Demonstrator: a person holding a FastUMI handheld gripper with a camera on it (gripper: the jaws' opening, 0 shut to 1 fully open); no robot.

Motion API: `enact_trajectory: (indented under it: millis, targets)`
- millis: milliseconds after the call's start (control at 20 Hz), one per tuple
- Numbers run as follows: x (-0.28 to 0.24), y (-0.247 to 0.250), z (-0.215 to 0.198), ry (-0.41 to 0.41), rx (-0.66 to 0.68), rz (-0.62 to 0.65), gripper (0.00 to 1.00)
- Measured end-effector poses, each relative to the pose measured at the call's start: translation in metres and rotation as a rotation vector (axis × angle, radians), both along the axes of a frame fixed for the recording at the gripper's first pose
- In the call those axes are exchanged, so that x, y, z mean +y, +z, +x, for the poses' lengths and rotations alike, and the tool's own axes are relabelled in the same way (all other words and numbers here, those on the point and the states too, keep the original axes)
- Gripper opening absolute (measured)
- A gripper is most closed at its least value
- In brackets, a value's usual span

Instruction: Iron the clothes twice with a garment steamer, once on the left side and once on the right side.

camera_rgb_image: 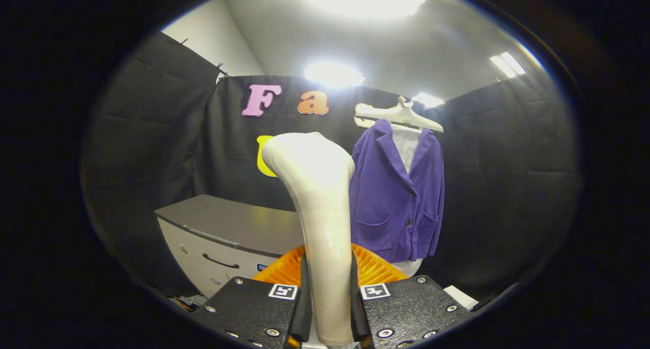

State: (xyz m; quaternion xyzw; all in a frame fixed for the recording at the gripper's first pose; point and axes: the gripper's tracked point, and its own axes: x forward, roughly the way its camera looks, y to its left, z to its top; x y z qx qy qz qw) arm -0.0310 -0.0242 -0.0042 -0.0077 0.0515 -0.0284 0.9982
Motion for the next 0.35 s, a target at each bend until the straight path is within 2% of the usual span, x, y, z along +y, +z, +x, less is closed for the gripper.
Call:
enact_trajectory:
  millis: [350]
  targets:
    - [0.019, 0.066, -0.024, 0.014, -0.113, 0.045, 0.30]
